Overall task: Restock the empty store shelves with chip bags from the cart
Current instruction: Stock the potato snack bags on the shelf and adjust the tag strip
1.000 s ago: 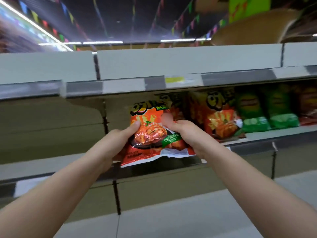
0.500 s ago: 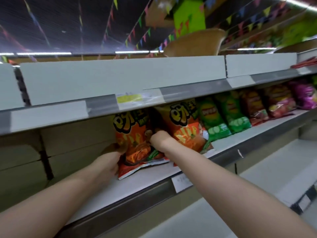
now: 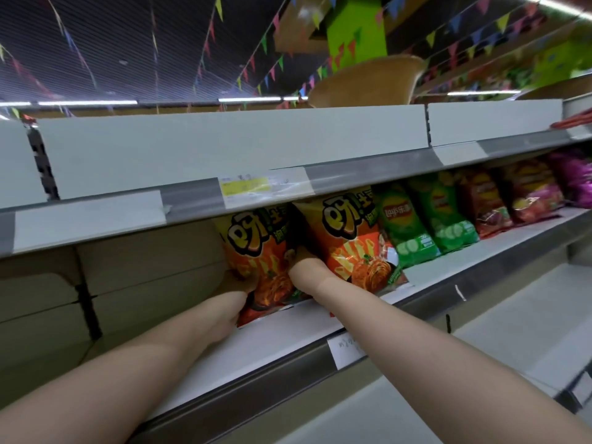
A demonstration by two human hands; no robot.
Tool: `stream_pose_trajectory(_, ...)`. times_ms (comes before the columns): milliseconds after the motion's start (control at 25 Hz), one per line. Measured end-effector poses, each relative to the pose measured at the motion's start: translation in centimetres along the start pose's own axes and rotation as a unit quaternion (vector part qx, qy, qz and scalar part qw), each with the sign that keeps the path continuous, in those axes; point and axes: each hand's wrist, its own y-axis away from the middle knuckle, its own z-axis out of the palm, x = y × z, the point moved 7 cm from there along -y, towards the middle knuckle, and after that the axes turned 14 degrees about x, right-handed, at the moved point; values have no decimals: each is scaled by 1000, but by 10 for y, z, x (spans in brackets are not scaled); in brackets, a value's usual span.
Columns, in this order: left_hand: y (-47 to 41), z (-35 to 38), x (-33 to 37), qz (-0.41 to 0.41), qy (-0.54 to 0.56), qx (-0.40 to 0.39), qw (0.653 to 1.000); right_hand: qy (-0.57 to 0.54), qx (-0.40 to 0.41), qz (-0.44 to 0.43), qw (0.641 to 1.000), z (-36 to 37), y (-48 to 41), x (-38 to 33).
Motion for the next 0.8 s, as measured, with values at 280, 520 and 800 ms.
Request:
stream_pose_trajectory(280, 45, -23, 15, -47, -35, 85, 995, -140, 73, 5, 987, -33, 41, -16)
stream_pose_trajectory(520, 114, -82, 38, 100, -56, 192, 975, -322, 196, -102, 921, -60, 92, -77)
stream_pose_trajectory(800, 236, -237, 22, 124, -5, 402, 907, -576, 109, -168, 792, -54, 179, -205)
